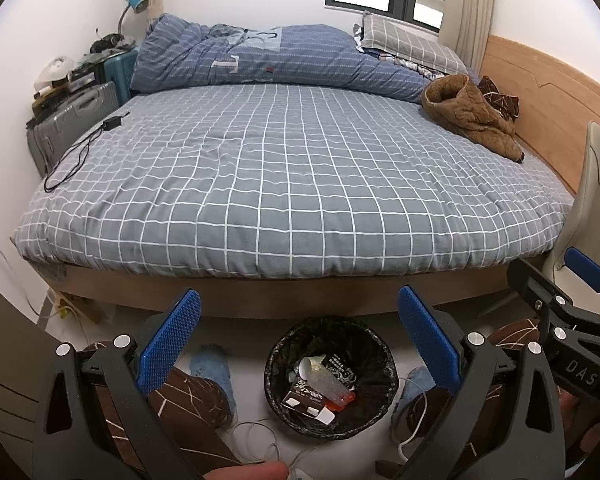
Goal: Collect trash
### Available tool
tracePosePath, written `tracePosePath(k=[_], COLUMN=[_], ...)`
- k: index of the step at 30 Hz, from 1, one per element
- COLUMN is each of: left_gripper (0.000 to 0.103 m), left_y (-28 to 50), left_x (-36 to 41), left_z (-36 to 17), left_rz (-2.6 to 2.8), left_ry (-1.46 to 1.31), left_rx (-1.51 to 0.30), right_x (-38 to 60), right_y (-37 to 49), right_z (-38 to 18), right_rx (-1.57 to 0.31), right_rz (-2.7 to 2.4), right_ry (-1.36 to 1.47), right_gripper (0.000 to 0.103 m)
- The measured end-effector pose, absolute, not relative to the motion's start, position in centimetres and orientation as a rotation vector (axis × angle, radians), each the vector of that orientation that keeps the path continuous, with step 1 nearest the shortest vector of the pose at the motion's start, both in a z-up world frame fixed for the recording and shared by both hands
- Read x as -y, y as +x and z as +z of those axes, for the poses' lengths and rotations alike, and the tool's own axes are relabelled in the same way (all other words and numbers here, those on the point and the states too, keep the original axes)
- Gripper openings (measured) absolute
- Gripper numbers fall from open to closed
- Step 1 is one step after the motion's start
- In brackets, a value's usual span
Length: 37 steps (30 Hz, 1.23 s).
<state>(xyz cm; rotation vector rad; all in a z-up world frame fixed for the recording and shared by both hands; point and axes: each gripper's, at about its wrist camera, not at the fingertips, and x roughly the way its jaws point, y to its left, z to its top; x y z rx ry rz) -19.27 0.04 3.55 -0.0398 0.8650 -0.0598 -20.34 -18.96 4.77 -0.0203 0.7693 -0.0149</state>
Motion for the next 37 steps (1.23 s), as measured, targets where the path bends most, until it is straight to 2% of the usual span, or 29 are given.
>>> tracePosePath(k=[37], left_gripper=[0.097], left_y=[-19.27], left_x=[0.04], left_z=[3.54], left_rz=[-0.047], left_ry=[-0.010], left_rx=[-0.875], right_x=[18.40], right_y=[-20.65], right_z=[4.76], right_rx=[-0.767], right_rz=[-0.012], right_ry=[-0.015], right_gripper=[0.095])
